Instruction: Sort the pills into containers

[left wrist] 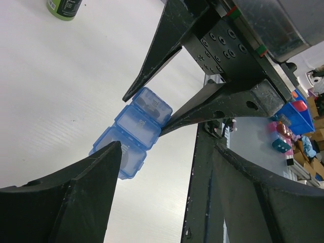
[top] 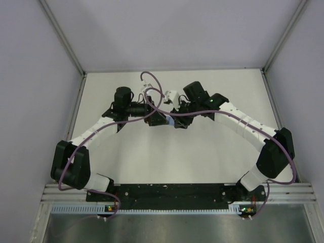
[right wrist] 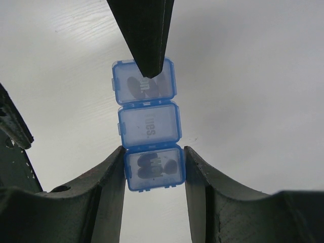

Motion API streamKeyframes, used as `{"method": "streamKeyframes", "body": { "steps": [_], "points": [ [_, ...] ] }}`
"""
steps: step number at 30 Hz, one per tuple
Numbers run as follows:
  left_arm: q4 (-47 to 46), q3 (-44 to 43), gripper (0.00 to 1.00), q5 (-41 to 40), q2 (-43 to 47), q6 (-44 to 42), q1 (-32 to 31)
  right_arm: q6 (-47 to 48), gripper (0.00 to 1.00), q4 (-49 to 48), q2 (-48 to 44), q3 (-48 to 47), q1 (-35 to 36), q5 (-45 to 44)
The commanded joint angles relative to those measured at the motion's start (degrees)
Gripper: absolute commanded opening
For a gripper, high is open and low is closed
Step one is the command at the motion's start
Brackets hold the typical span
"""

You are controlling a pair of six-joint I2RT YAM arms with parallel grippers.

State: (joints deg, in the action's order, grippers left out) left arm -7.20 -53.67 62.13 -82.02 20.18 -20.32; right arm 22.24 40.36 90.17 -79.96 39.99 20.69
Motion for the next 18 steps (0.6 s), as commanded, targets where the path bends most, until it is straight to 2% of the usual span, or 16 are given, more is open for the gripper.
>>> {"method": "streamKeyframes", "body": {
  "steps": [1, 18],
  "points": [
    [0.52, -1.7, 0.79, -0.87, 2.39, -2.17, -0.43, -1.06, 0.19, -2.74, -1.84, -0.72, 0.53, 0.14],
    [0.52, -0.91, 0.84, -2.8, 6.26, -2.43, 3.0, -0.88, 0.16, -3.71, -2.37, 1.04, 0.53, -0.3]
  ]
}}
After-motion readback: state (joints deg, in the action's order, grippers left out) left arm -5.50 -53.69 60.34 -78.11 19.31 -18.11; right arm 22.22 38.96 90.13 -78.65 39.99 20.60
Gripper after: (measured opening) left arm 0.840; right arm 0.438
